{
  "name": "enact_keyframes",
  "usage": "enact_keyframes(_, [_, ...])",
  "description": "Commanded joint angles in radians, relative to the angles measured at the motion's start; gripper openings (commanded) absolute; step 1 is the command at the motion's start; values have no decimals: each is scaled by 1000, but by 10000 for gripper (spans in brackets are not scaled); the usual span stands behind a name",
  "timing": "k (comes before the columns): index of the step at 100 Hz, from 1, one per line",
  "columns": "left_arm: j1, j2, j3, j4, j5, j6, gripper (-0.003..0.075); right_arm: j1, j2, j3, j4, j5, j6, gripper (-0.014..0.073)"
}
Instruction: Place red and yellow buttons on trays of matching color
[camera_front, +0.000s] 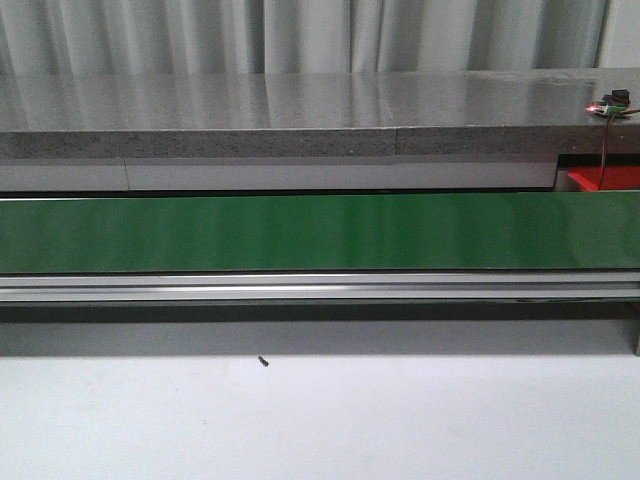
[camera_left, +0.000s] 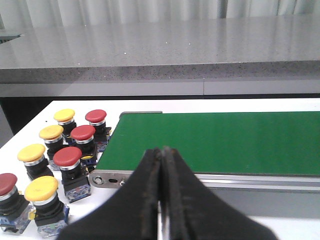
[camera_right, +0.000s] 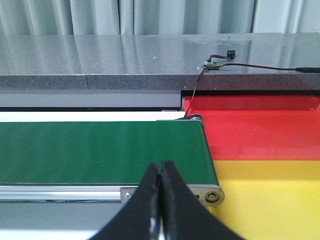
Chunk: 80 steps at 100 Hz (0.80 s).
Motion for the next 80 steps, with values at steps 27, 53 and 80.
enact_keyframes(27, [3,305,-265,21,118,0,-20,-8,-17,-19,-13,-81,-5,-116])
enact_keyframes(53, [3,545,-433,23,158,0,92,-8,-17,-19,-13,-81,-5,-116])
enact_keyframes(80, [3,739,-576,23,250,0,571,-8,-17,-19,-13,-81,-5,-116])
